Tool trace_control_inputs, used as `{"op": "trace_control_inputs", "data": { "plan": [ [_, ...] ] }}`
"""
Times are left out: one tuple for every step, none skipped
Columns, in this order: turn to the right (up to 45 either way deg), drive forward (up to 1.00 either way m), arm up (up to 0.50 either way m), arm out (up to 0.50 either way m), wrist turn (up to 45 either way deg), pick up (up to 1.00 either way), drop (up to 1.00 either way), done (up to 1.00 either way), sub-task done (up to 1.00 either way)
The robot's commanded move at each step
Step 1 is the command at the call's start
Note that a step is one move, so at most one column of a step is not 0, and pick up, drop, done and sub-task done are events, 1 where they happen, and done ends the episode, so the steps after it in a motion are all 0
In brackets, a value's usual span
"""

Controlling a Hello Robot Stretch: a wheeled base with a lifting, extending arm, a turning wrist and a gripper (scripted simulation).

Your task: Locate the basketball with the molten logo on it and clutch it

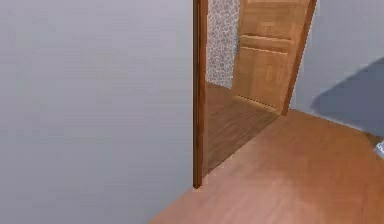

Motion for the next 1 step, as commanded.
{"op": "trace_control_inputs", "data": {
  "plan": [
    [30.0,0.0,0.0,0.0,0.0,0.0,0.0,0.0,0.0]
  ]
}}
